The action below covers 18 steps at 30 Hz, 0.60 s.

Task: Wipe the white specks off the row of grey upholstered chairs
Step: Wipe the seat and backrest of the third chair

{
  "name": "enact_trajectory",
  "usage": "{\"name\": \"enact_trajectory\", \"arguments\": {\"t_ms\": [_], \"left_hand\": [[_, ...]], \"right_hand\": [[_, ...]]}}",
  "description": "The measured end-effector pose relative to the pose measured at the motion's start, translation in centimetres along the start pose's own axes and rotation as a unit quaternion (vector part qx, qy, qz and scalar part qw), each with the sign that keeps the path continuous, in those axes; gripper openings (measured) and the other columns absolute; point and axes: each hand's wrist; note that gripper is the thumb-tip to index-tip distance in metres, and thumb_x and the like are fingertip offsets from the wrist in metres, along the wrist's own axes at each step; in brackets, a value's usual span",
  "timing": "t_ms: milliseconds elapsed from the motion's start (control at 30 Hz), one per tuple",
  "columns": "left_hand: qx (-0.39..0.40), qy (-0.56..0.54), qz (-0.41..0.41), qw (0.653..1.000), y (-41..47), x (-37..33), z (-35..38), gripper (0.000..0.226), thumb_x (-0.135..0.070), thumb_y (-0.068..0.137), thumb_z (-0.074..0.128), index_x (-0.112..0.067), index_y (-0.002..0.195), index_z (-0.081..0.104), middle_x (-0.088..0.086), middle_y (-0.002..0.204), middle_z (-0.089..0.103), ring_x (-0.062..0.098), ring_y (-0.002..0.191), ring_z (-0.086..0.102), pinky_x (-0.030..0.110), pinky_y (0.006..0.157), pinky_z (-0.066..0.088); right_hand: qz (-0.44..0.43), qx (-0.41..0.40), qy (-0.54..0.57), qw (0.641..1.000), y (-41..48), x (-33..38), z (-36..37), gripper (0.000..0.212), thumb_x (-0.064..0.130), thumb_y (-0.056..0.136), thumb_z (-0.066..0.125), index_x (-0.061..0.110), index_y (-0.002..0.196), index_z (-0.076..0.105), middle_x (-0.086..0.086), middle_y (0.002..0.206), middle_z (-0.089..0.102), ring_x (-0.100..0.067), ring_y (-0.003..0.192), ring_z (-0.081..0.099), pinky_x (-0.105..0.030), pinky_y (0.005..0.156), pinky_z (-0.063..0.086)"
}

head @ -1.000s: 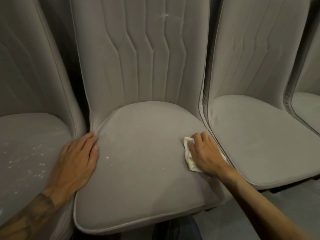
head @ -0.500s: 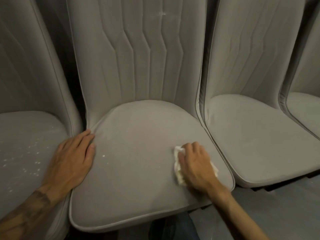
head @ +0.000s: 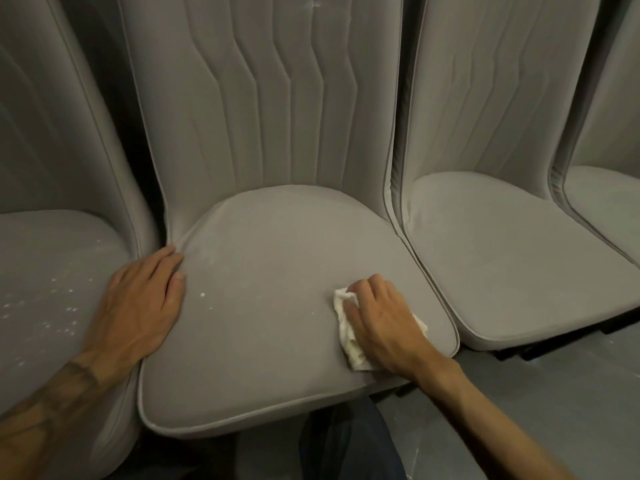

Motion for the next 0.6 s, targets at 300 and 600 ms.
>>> {"name": "enact_trajectory", "arguments": {"t_ms": [300,600], "left_hand": [[0.024,0.002,-0.005,1.000,-0.2,-0.4,-0.6,0.060,-0.039,0.103,0.030,-0.003,0.138,0.061,0.019,0.148,0.058,0.038,0.129,0.060,0.051,0.109,0.042],[-0.009,0.015,-0.015,1.000,-3.9,-0.3,-2.0,0.054,-0.039,0.102,0.035,-0.003,0.131,0.063,0.019,0.135,0.065,0.039,0.121,0.063,0.052,0.102,0.045]], "right_hand": [[0.034,-0.013,0.024,0.999,-1.0,5.3,0.5,0.021,0.017,0.096,0.034,0.016,0.100,0.054,-0.010,0.103,0.051,-0.032,0.088,0.047,-0.046,0.073,0.039],[0.114,0.004,0.022,0.993,-0.8,4.4,-0.7,0.027,0.016,0.095,0.029,0.015,0.104,0.054,-0.011,0.107,0.051,-0.031,0.091,0.045,-0.044,0.071,0.035]]}}
Point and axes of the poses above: each hand's wrist, its own y-axis towards the middle knuckle, its own z-axis out of the palm, x = y × z
